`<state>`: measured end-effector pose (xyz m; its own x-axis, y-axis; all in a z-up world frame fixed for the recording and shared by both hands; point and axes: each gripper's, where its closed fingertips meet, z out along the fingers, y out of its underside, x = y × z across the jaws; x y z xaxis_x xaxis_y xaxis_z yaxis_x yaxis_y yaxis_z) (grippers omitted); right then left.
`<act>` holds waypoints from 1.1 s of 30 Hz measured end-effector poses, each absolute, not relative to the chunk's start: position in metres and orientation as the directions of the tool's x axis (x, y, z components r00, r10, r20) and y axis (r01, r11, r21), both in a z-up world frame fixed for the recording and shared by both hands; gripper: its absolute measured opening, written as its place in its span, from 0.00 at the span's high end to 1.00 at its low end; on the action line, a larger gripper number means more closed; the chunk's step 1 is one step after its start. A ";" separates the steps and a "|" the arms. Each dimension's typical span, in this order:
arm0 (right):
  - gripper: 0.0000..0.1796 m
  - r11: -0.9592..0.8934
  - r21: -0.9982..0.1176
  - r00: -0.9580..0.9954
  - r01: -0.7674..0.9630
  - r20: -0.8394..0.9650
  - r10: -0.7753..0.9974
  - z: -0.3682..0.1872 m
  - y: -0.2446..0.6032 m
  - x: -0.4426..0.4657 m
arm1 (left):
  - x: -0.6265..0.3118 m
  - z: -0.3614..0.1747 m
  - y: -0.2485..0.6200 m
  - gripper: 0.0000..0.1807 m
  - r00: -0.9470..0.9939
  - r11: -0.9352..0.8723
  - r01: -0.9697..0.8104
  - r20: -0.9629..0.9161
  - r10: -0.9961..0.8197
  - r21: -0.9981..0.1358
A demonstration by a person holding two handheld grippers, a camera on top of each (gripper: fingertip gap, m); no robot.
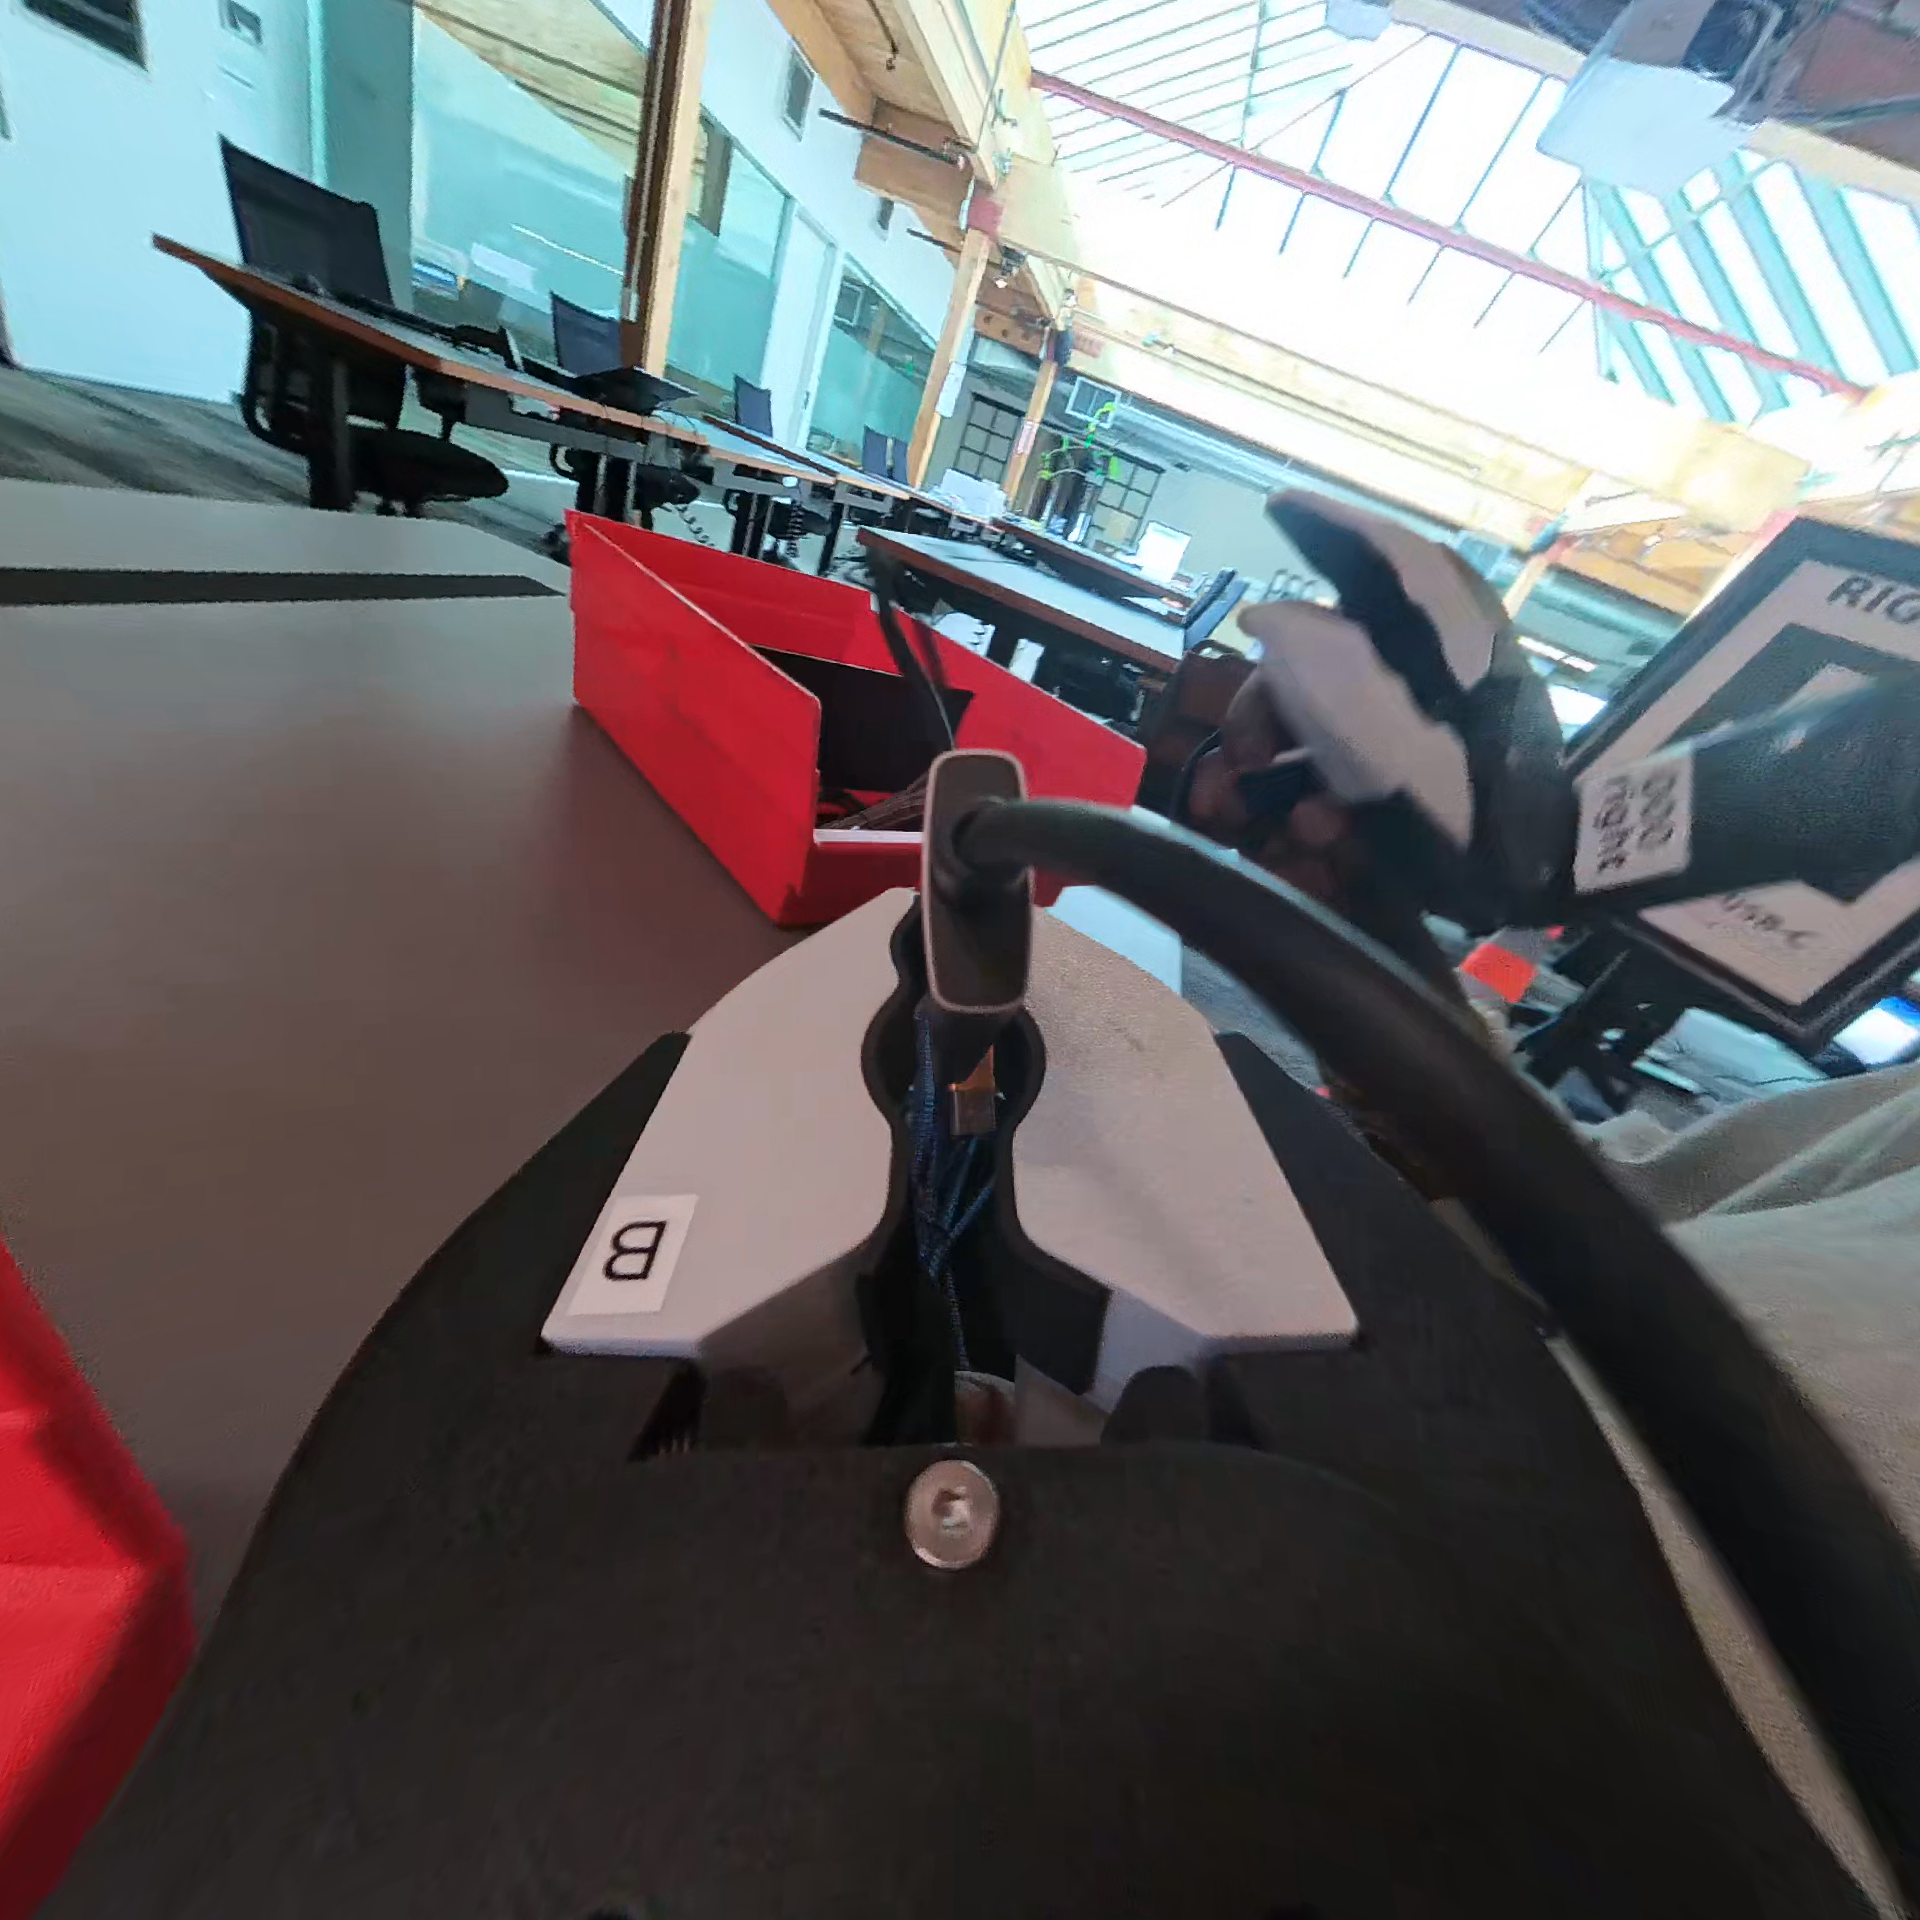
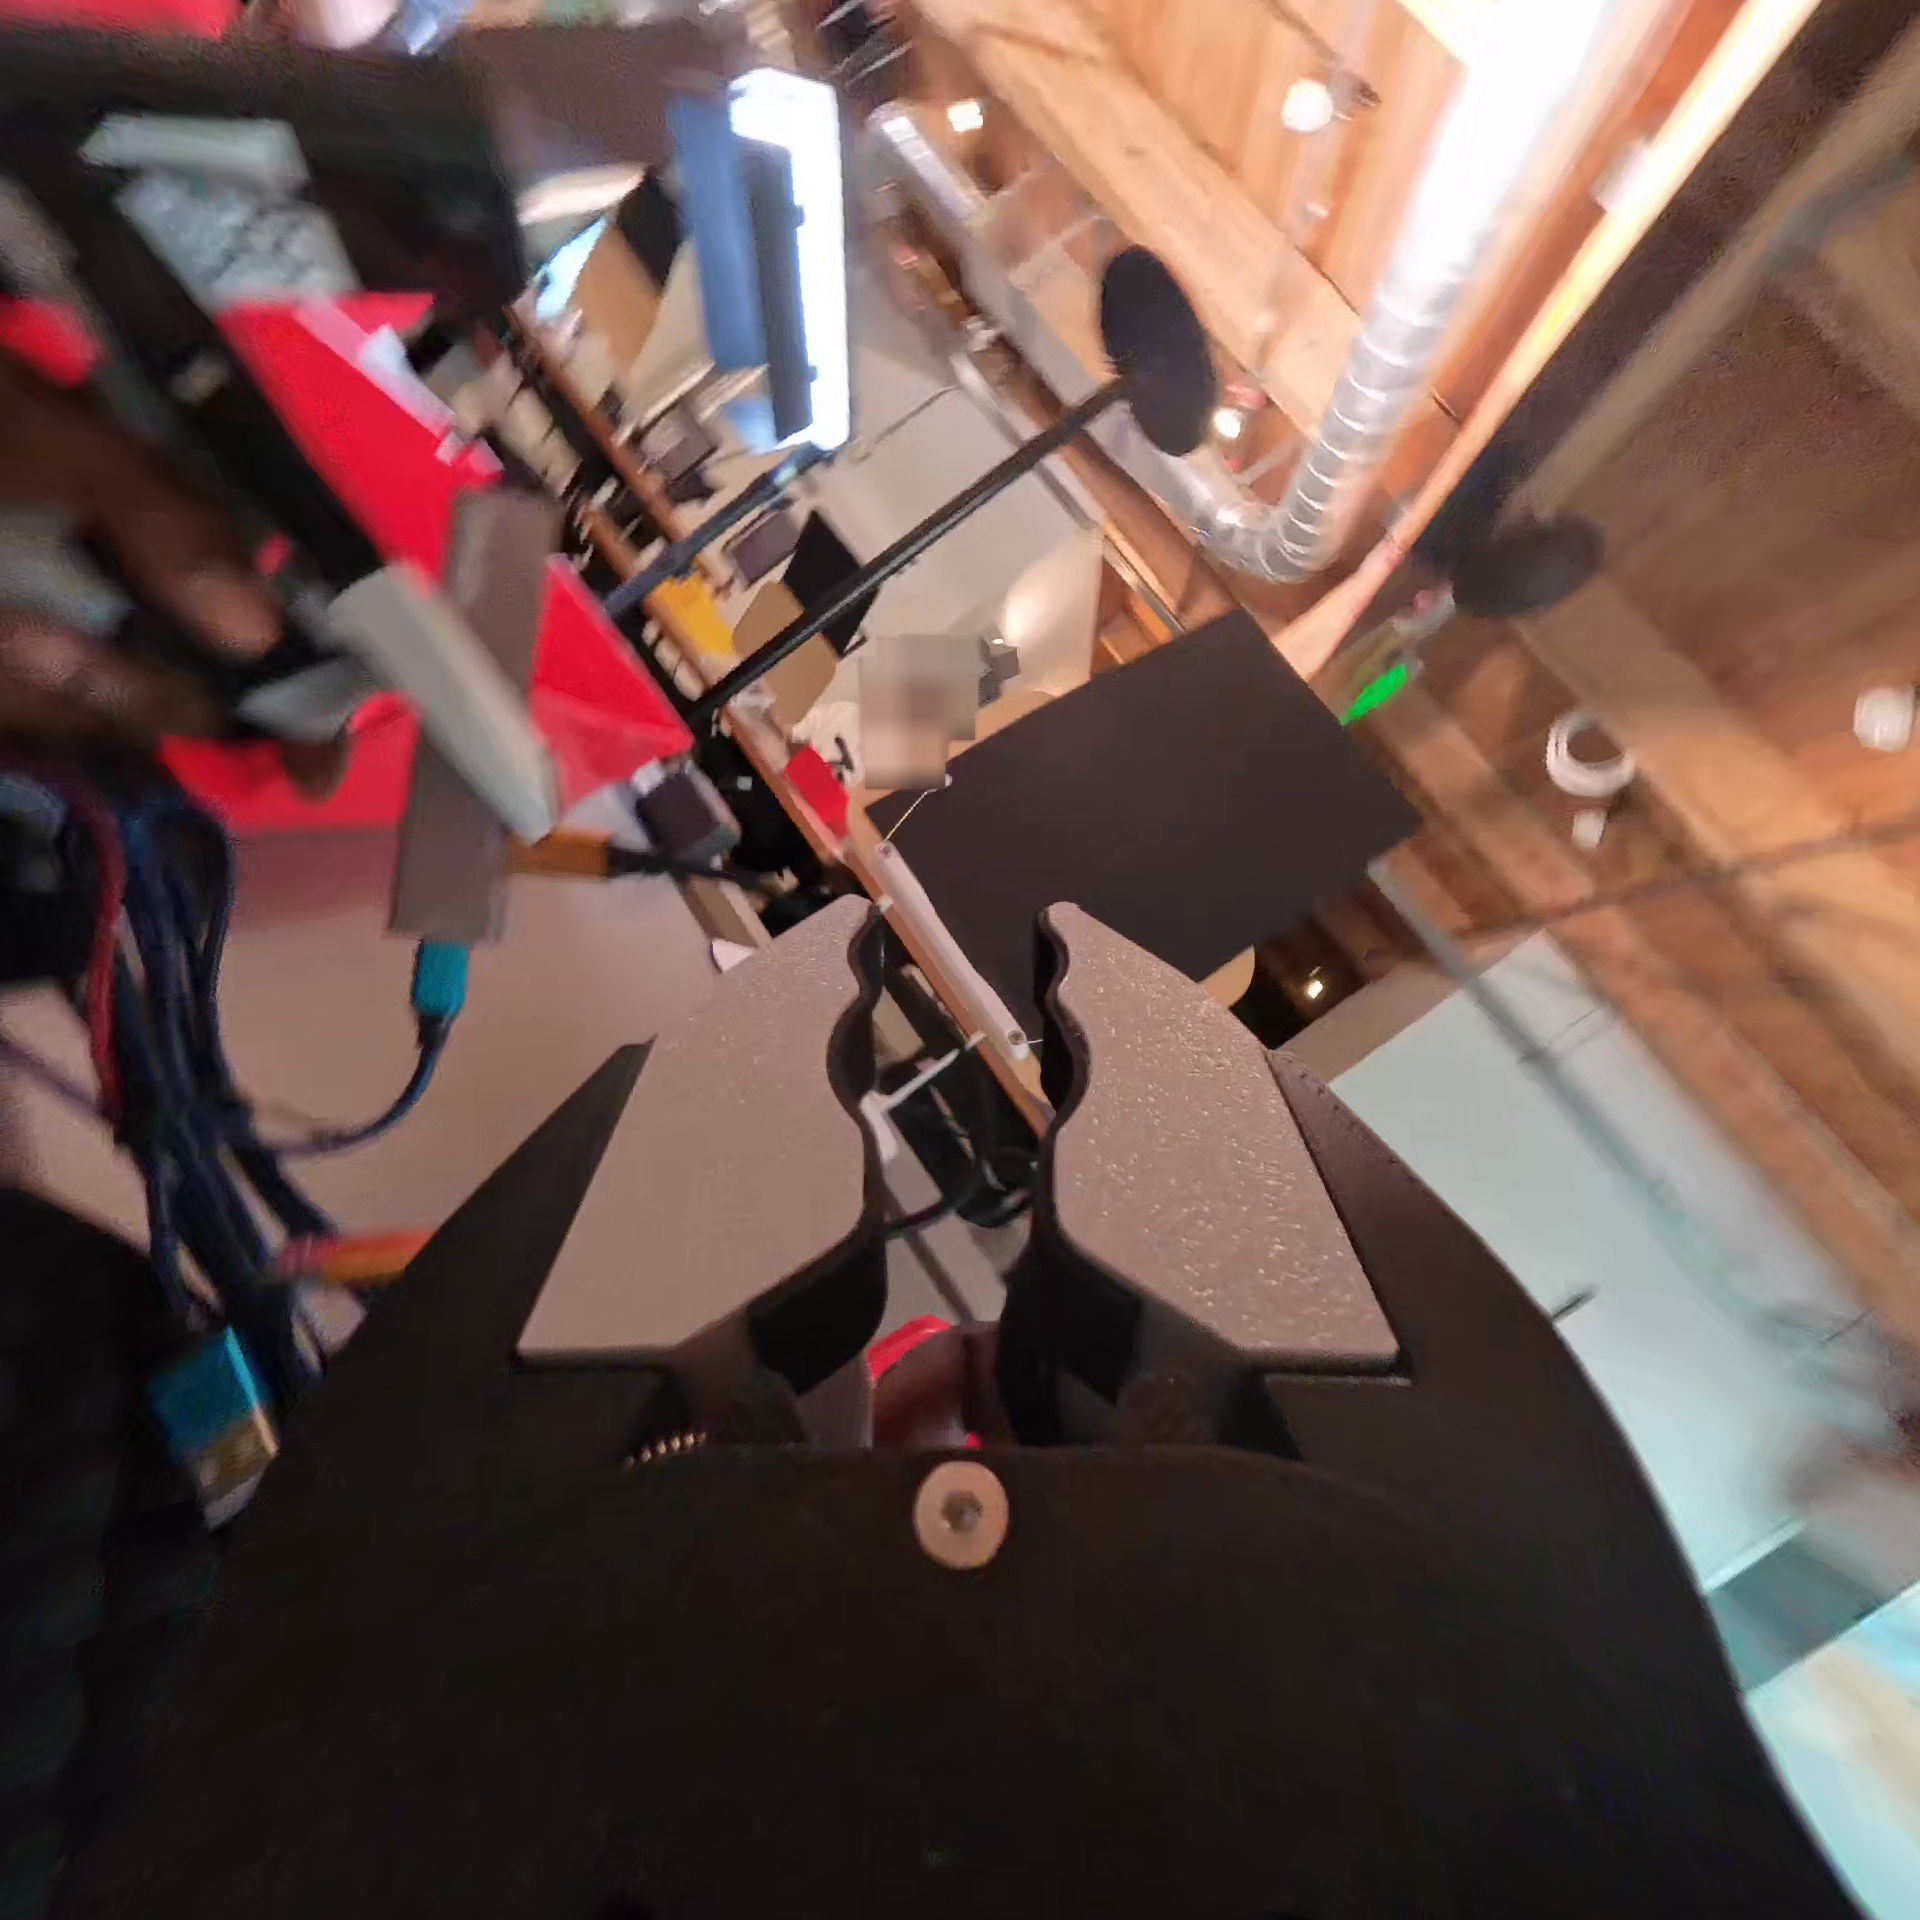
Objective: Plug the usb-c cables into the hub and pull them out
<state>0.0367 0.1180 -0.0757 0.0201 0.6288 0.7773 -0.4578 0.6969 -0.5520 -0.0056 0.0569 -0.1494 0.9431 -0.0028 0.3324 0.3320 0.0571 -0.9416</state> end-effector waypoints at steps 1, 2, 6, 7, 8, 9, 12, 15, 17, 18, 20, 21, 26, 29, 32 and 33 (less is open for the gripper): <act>0.87 0.602 -0.643 -0.015 -0.474 0.689 0.725 -0.067 0.125 0.039 | -0.007 -0.150 0.058 0.95 0.951 0.057 0.307 0.308 0.021 -0.950; 0.87 0.484 -0.731 -0.098 -0.482 0.593 0.799 -0.061 0.128 0.041 | -0.008 -0.151 0.059 0.95 0.957 0.055 0.285 0.288 0.043 -0.957; 0.87 -0.002 -0.993 -0.614 -0.120 0.072 0.786 -0.080 0.099 0.038 | -0.003 -0.152 0.063 0.95 0.979 0.045 0.179 0.182 0.087 -0.983; 0.86 -0.054 -0.997 -0.682 0.057 -0.078 0.727 -0.098 0.089 0.035 | -0.001 -0.152 0.064 0.95 0.984 0.040 0.147 0.150 0.098 -0.988; 0.85 -0.083 -0.978 -0.713 0.190 -0.195 0.674 -0.115 0.080 0.031 | 0.001 -0.153 0.065 0.95 0.988 0.031 0.114 0.116 0.105 -0.993; 0.82 -0.129 -0.957 -0.700 0.261 -0.279 0.657 -0.127 0.076 0.022 | 0.003 -0.154 0.066 0.95 0.991 0.018 0.082 0.083 0.107 -0.996; 0.79 -0.359 -0.874 -0.631 0.327 -0.484 0.606 -0.140 0.078 0.002 | 0.011 -0.156 0.069 0.95 0.993 -0.010 -0.011 -0.012 0.114 -1.000; 0.82 -0.427 -0.820 -0.604 0.382 -0.571 0.556 -0.148 0.078 -0.005 | 0.015 -0.159 0.072 0.93 0.986 -0.035 -0.089 -0.093 0.141 -0.995; 0.95 -0.413 -0.842 -0.640 0.347 -0.534 0.553 -0.144 0.073 -0.001 | 0.015 -0.161 0.074 0.91 0.980 -0.059 -0.117 -0.125 0.156 -0.991; 0.97 -0.395 -0.860 -0.646 0.322 -0.505 0.573 -0.143 0.071 0.000 | 0.016 -0.163 0.075 0.93 0.978 -0.070 -0.128 -0.137 0.159 -0.989; 0.97 -0.342 -0.893 -0.668 0.292 -0.446 0.595 -0.143 0.064 0.004 | 0.016 -0.167 0.078 0.90 0.973 -0.108 -0.144 -0.160 0.166 -0.984; 0.96 -0.335 -0.899 -0.679 0.284 -0.435 0.591 -0.142 0.060 0.006 | 0.015 -0.170 0.080 0.91 0.968 -0.131 -0.152 -0.174 0.180 -0.980; 0.97 -0.317 -0.922 -0.686 0.224 -0.380 0.621 -0.137 0.056 0.009 | 0.012 -0.174 0.082 0.94 0.938 -0.183 -0.214 -0.254 0.235 -0.960; 0.97 -0.282 -0.941 -0.683 0.189 -0.332 0.651 -0.137 0.055 0.010 | 0.011 -0.174 0.081 0.94 0.933 -0.182 -0.224 -0.265 0.245 -0.957; 0.95 -0.242 -0.960 -0.659 0.140 -0.273 0.701 -0.139 0.056 0.006 | 0.015 -0.179 0.084 0.95 0.934 -0.212 -0.240 -0.285 0.213 -0.947; 0.94 -0.222 -0.966 -0.647 0.130 -0.252 0.720 -0.141 0.055 0.005 | 0.016 -0.181 0.085 0.95 0.923 -0.234 -0.267 -0.318 0.217 -0.935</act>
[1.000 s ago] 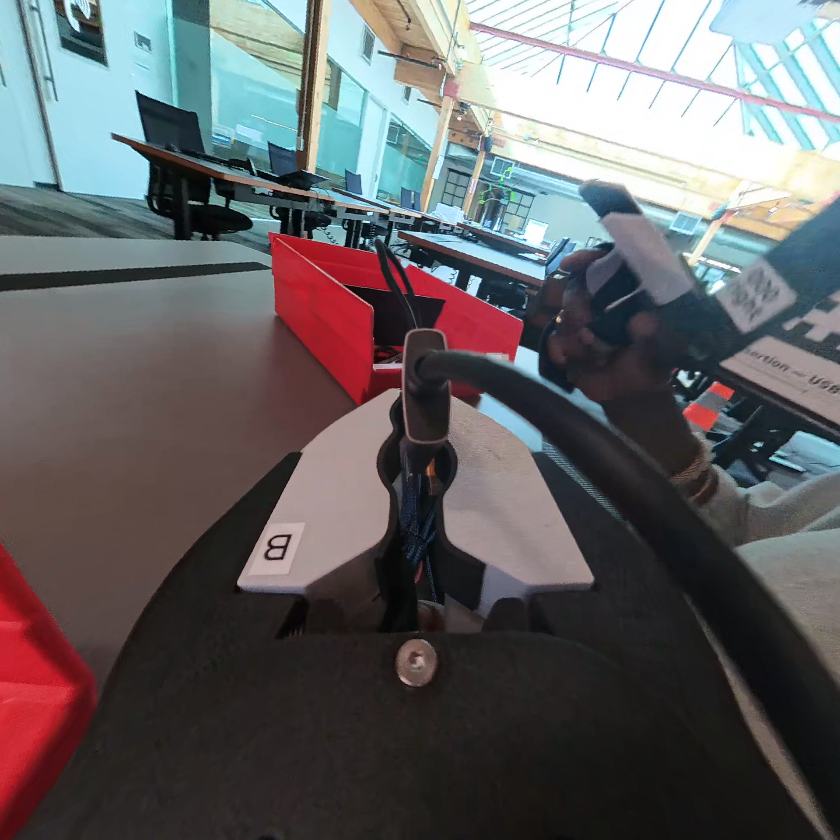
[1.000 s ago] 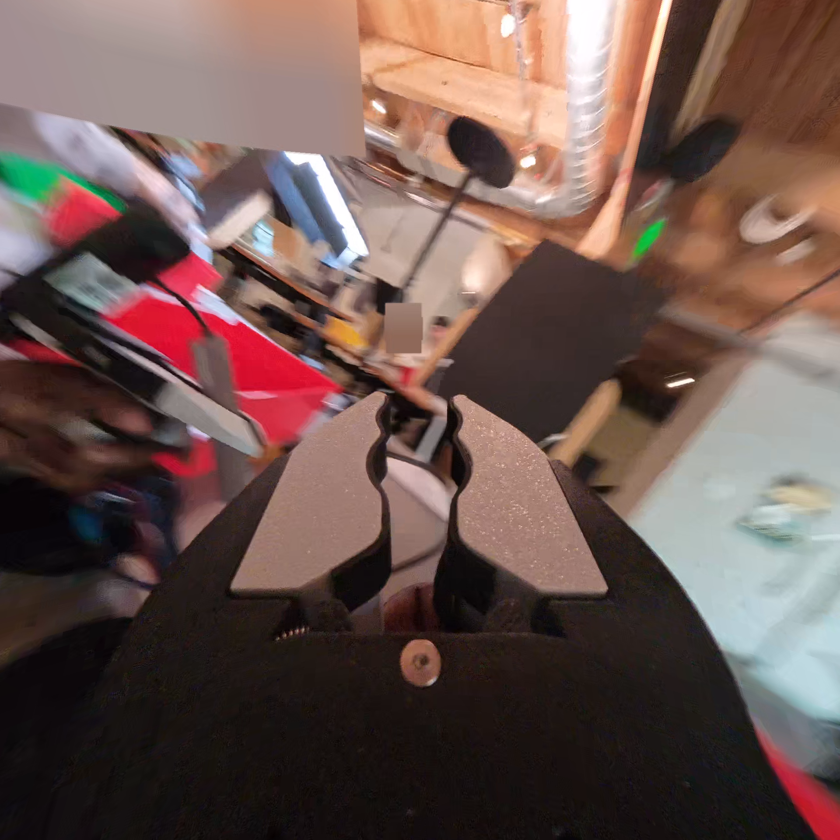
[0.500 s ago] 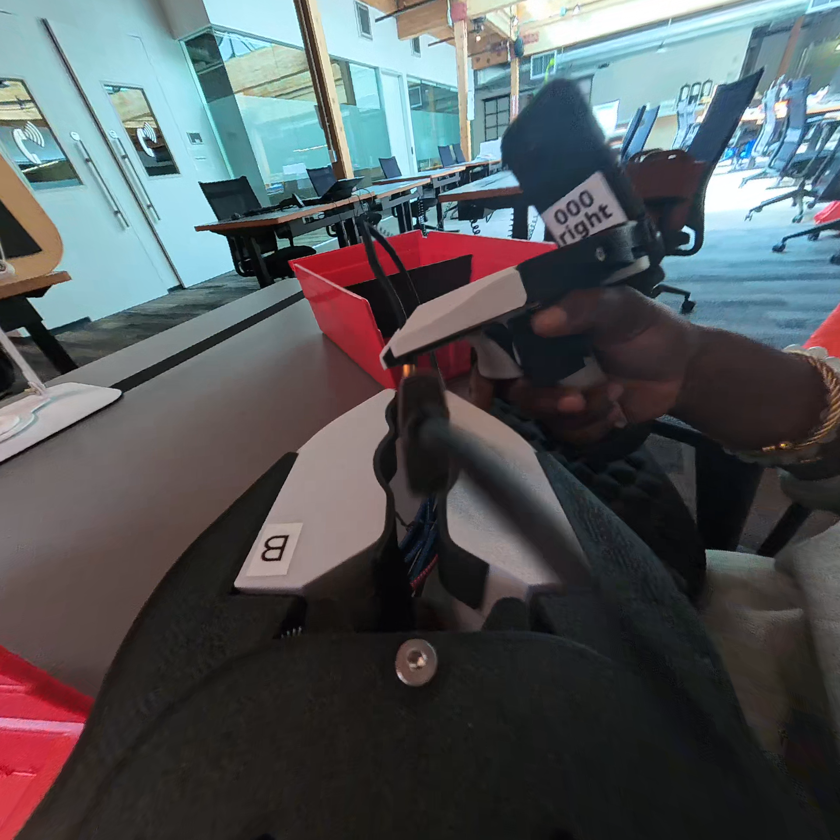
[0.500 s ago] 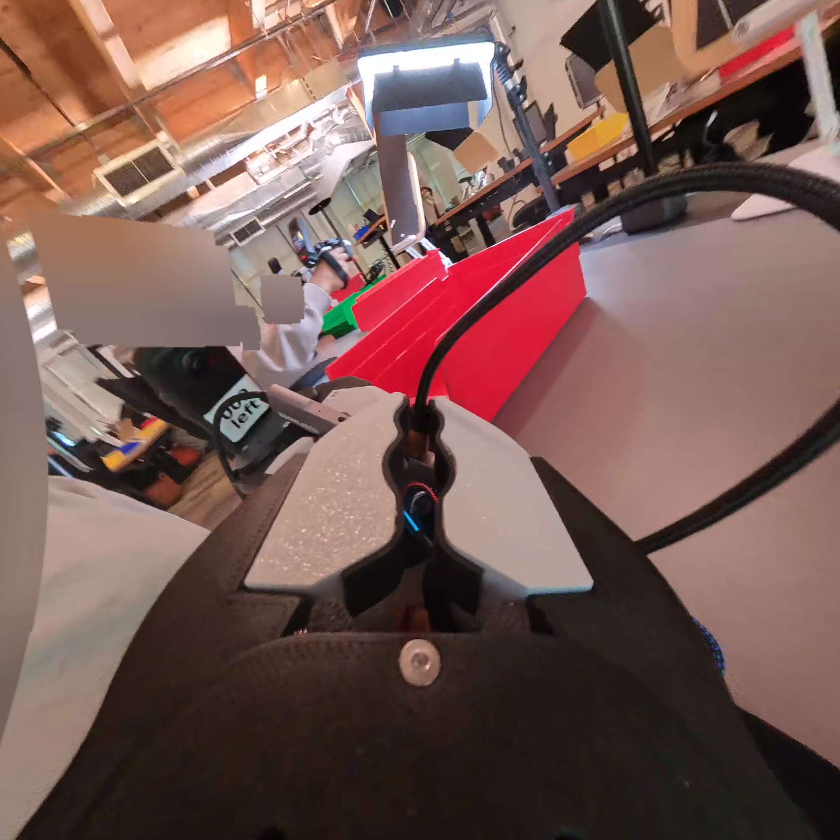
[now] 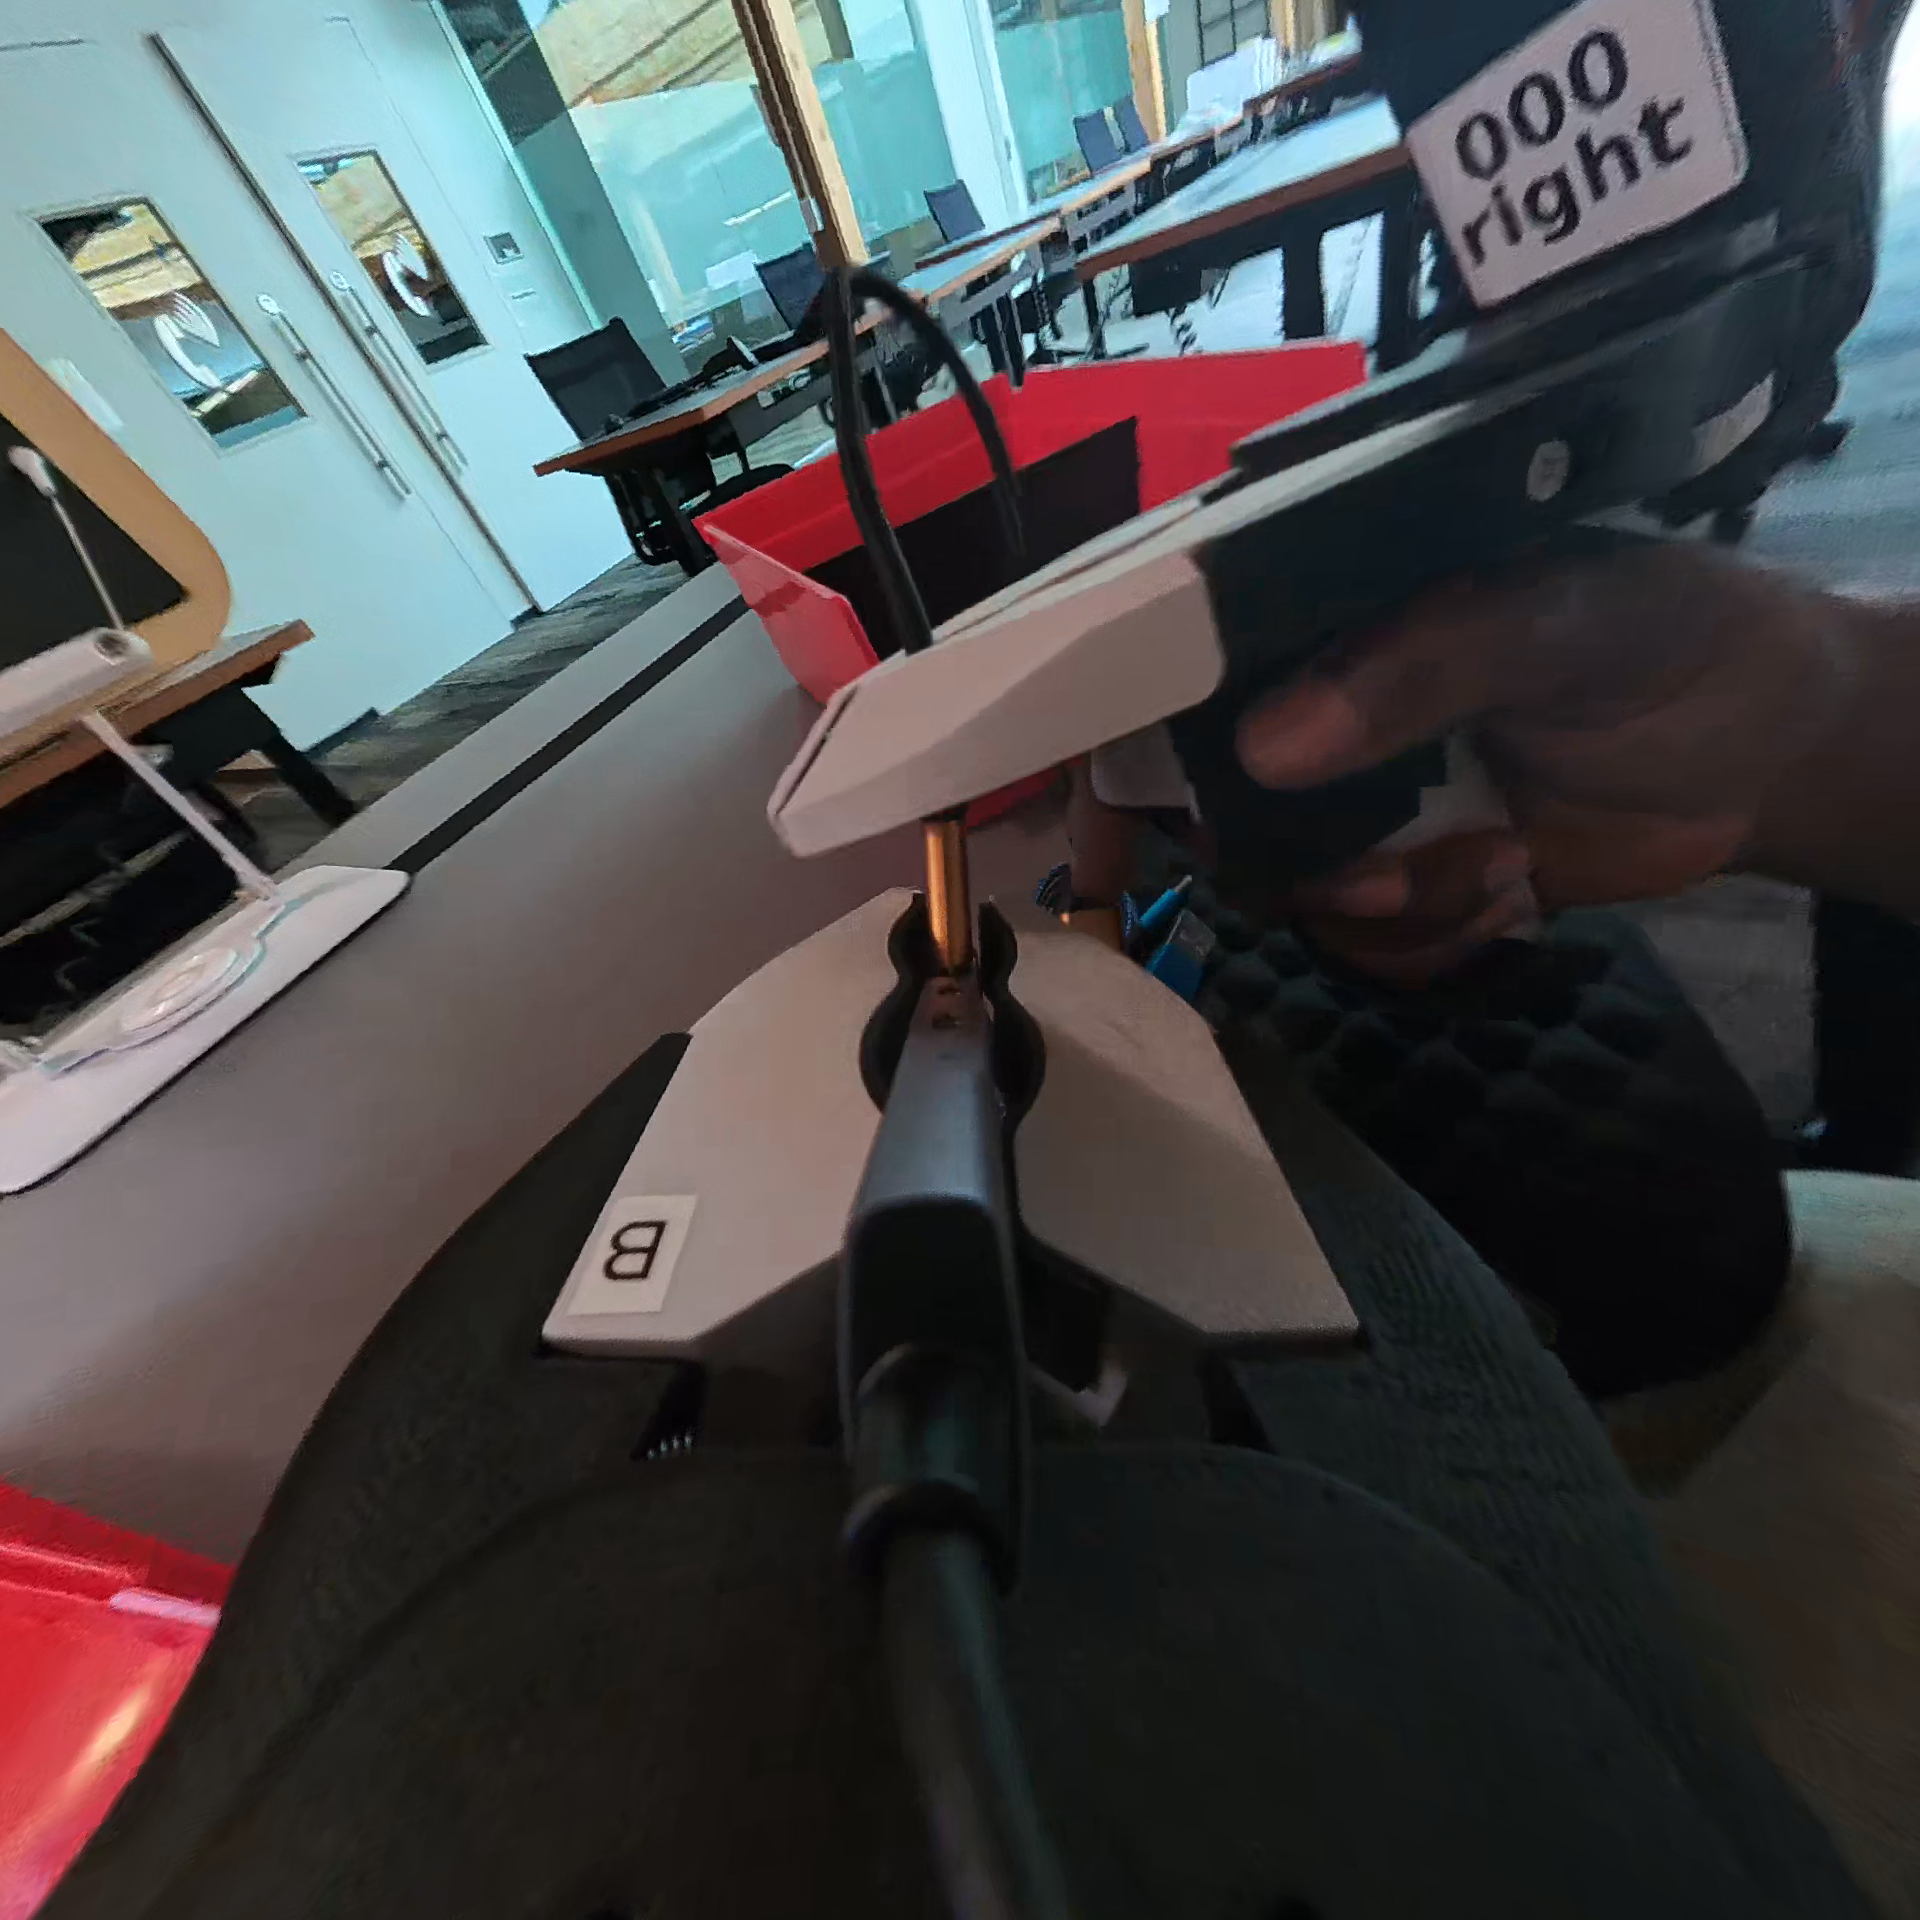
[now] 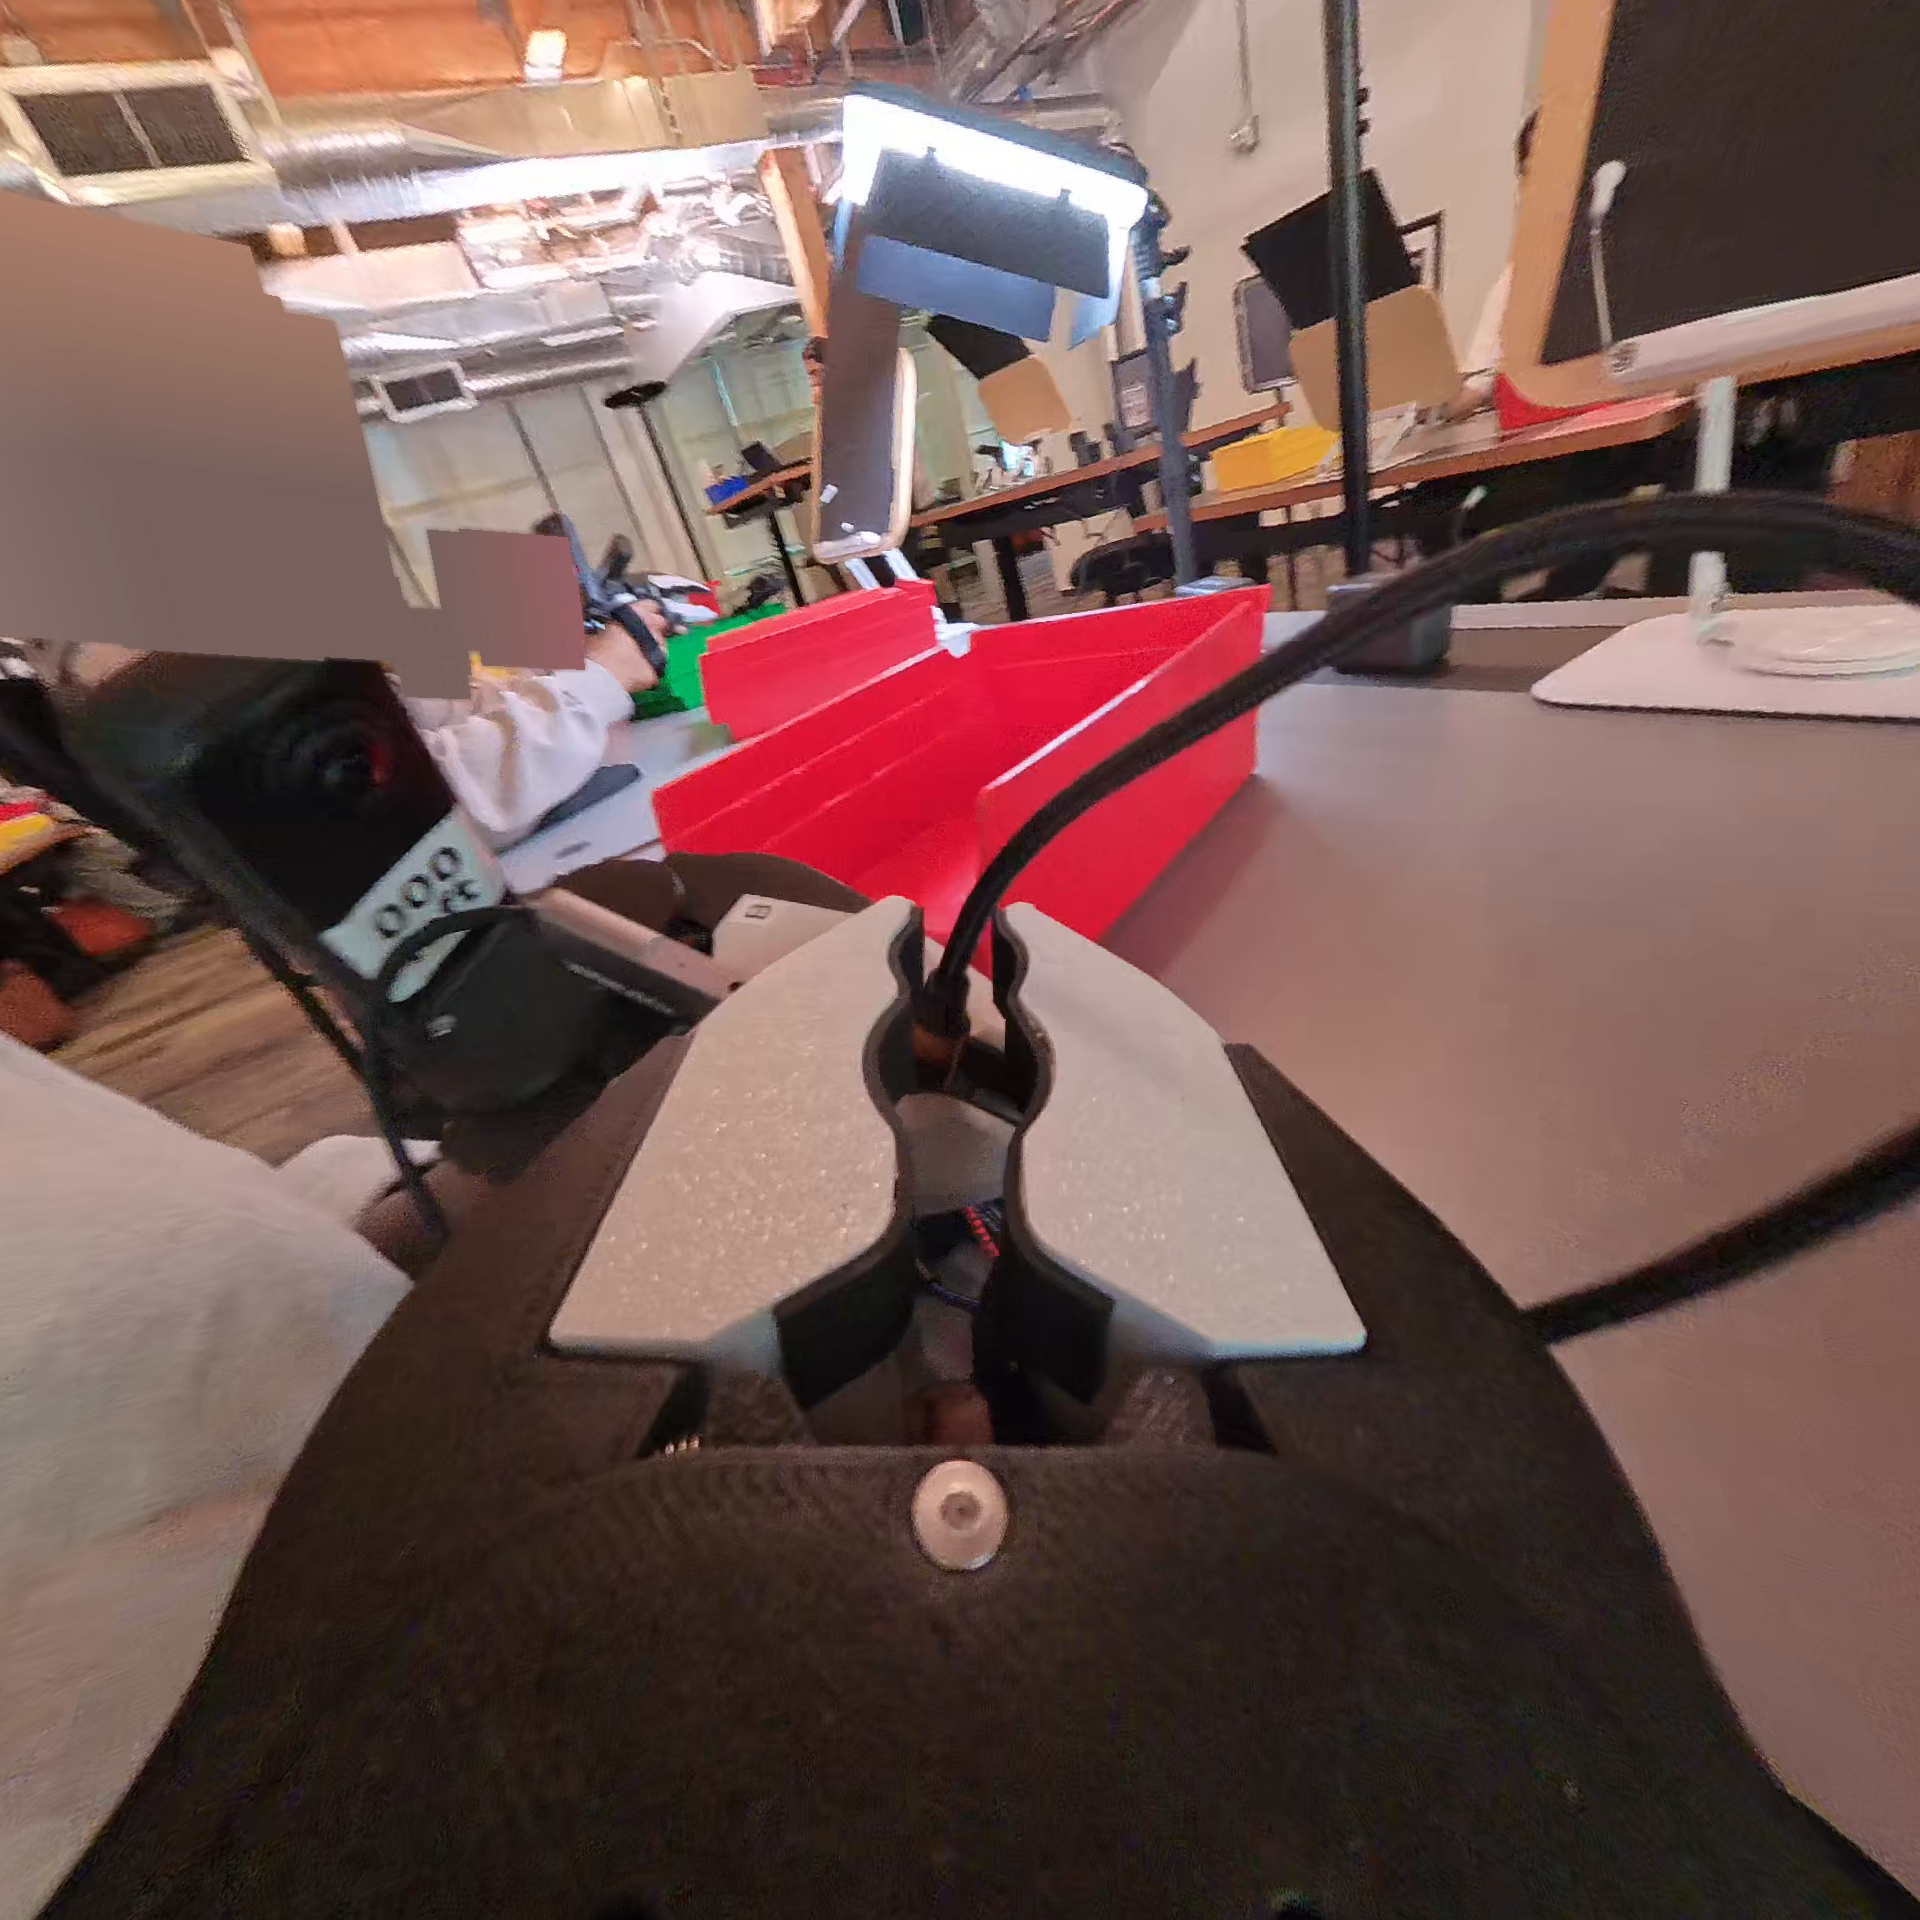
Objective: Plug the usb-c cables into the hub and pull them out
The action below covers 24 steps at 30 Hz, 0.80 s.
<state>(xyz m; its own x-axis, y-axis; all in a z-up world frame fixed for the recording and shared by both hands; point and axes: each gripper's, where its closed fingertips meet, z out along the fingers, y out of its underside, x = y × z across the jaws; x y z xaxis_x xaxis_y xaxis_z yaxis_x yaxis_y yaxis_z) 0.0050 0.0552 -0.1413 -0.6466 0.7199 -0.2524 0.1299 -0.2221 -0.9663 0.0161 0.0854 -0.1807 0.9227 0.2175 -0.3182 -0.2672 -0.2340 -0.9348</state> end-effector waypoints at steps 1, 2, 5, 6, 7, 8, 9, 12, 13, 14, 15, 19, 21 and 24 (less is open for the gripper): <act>0.97 -0.196 -0.973 -0.641 0.119 -0.226 0.734 -0.144 0.054 0.005 | 0.016 -0.183 0.087 0.95 0.905 -0.257 -0.299 -0.359 0.230 -0.919; 0.98 -0.169 -0.980 -0.626 0.102 -0.195 0.755 -0.145 0.056 0.004 | 0.015 -0.183 0.087 0.95 0.885 -0.273 -0.324 -0.392 0.251 -0.906; 0.99 -0.118 -0.990 -0.603 0.079 -0.142 0.785 -0.145 0.060 0.004 | 0.014 -0.184 0.089 0.94 0.873 -0.287 -0.339 -0.414 0.259 -0.896; 1.00 -0.130 -0.988 -0.600 0.084 -0.154 0.785 -0.144 0.061 0.003 | 0.014 -0.184 0.089 0.94 0.878 -0.286 -0.333 -0.406 0.253 -0.898; 1.00 -0.158 -0.984 -0.587 0.078 -0.173 0.791 -0.141 0.065 0.002 | 0.014 -0.187 0.089 0.95 0.883 -0.300 -0.325 -0.401 0.244 -0.897; 1.00 -0.214 -0.976 -0.552 0.031 -0.195 0.811 -0.130 0.078 0.001 | 0.012 -0.196 0.088 0.95 0.883 -0.341 -0.316 -0.406 0.235 -0.885; 1.00 -0.271 -0.961 -0.516 -0.054 -0.206 0.832 -0.109 0.101 0.004 | 0.011 -0.200 0.088 0.95 0.880 -0.365 -0.321 -0.417 0.226 -0.874; 1.00 -0.193 -0.975 -0.486 -0.108 -0.117 0.866 -0.082 0.133 0.017 | 0.017 -0.194 0.089 0.95 0.889 -0.324 -0.338 -0.413 0.199 -0.884; 1.00 -0.130 -0.984 -0.474 -0.120 -0.058 0.879 -0.082 0.130 0.020 | 0.016 -0.195 0.089 0.95 0.893 -0.331 -0.325 -0.402 0.200 -0.886; 1.00 -0.086 -0.985 -0.463 -0.151 -0.007 0.886 -0.080 0.126 0.022 | 0.015 -0.195 0.089 0.95 0.894 -0.333 -0.320 -0.399 0.205 -0.887; 1.00 -0.076 -0.982 -0.469 -0.172 0.014 0.883 -0.078 0.122 0.024 | 0.014 -0.194 0.089 0.95 0.890 -0.336 -0.319 -0.402 0.216 -0.886; 0.97 -0.271 -0.959 -0.640 -0.087 -0.155 0.753 -0.092 0.089 0.023 | 0.011 -0.188 0.086 0.95 0.882 -0.296 -0.316 -0.394 0.258 -0.901; 0.88 -0.295 -0.955 -0.648 0.000 -0.225 0.728 -0.113 0.079 0.012 | 0.010 -0.179 0.082 0.95 0.885 -0.247 -0.307 -0.372 0.282 -0.919; 0.80 -0.160 -0.974 -0.701 0.159 -0.226 0.677 -0.153 0.050 0.007 | 0.009 -0.177 0.081 0.95 0.886 -0.233 -0.297 -0.358 0.295 -0.926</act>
